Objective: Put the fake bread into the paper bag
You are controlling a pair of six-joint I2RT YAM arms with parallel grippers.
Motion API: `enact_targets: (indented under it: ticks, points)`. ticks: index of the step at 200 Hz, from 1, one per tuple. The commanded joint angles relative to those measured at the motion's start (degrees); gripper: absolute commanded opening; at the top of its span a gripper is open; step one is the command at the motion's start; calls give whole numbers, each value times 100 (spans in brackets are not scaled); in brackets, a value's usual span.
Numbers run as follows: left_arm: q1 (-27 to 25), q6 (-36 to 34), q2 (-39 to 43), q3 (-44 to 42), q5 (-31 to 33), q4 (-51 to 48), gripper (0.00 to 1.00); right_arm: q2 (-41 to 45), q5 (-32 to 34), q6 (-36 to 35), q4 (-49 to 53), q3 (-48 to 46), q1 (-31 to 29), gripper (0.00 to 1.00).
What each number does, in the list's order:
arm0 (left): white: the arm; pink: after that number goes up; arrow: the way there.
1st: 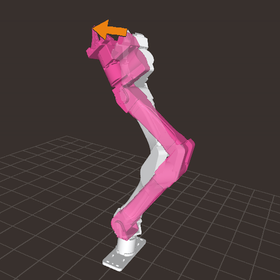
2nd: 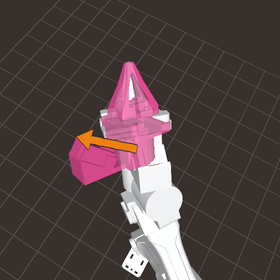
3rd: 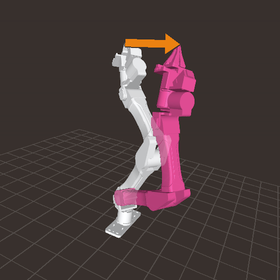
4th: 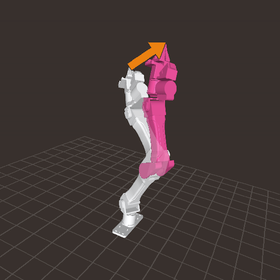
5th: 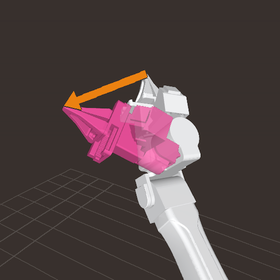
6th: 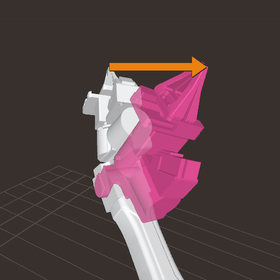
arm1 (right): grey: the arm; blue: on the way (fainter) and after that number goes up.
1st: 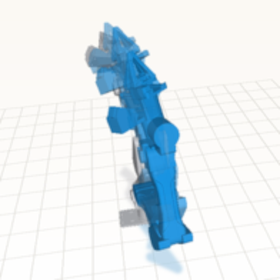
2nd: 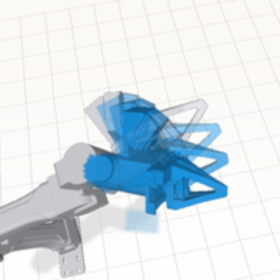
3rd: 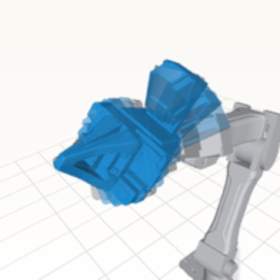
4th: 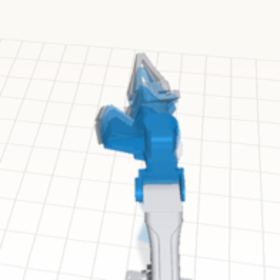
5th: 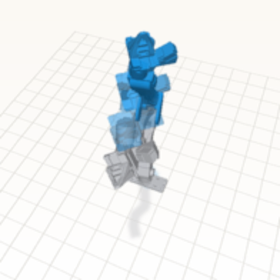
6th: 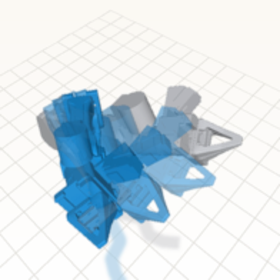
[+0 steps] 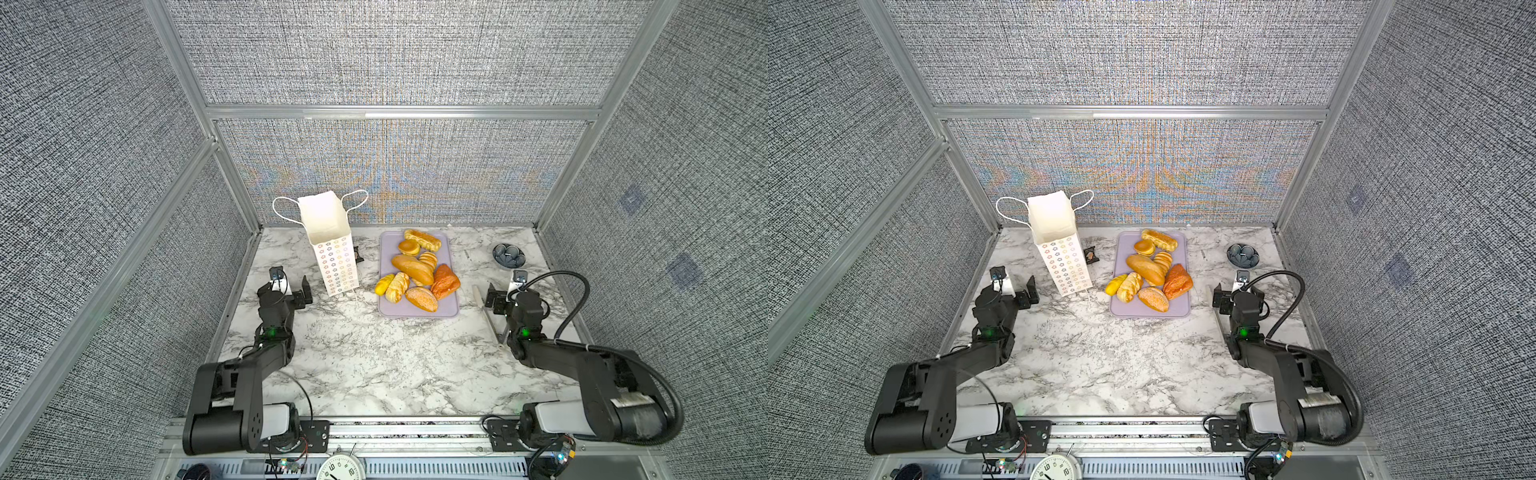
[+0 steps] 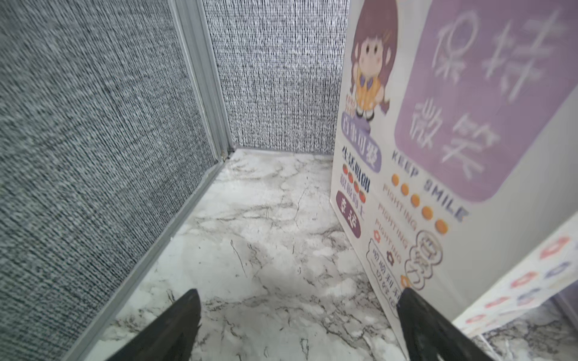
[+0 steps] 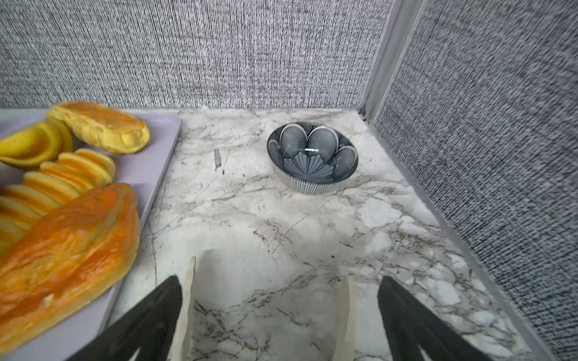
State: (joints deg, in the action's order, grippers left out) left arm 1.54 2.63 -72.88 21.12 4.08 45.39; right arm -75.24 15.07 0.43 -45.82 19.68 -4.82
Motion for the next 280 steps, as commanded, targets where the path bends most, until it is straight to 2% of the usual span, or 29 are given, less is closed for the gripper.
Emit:
enact_targets:
  ticks: [1, 23, 55, 73, 97, 113, 122, 148, 164, 185, 215, 251, 280]
  points:
    - [0, 321, 592, 104, 342, -912, 99, 640, 241, 279, 657, 7, -2, 99]
    - [0, 862, 1311, 370, 624, -1829, 99, 1395, 184, 604, 1810, 224, -2, 99]
    - [2, 1852, 2102, 1104, 1342, -3958, 99, 2113, 574, 1497, 4119, 968, -7, 99]
    - [3, 2369, 2495, 1532, 1643, -5138, 99, 2361, 348, 1740, 4973, 1357, 5, 99]
    - [21, 2517, 2919, 2121, 1150, -6257, 99, 2770, -398, 2154, 5659, 1709, 9, 98]
    - [21, 2478, 2922, 2666, 611, -6997, 98, 2848, -1097, 2326, 6113, 2060, 18, 86]
    - [19, 2471, 2845, 3007, 358, -7415, 96, 2797, -1404, 2422, 6441, 2321, 16, 83]
    - [17, 2437, 2453, 3918, -440, -8285, 91, 2447, -2332, 2376, 7283, 3110, 7, 80]
    - [-12, 2552, 2112, 4384, -722, -8657, 98, 2313, -2795, 2374, 7446, 3362, -14, 79]
    - [-159, 2600, 1592, 4931, -860, -8860, 98, 2277, -3089, 2477, 7516, 3608, -112, 79]
    - [-312, 2662, 906, 5455, -844, -8774, 96, 2310, -3002, 2515, 7685, 4026, -499, 79]
    - [-516, 2608, -28, 6208, -771, -8772, 91, 2296, -2622, 2450, 7871, 4175, -1016, 70]
    - [-596, 2499, -817, 6792, -704, -8862, 86, 2227, -2374, 2452, 7930, 4167, -1296, 70]
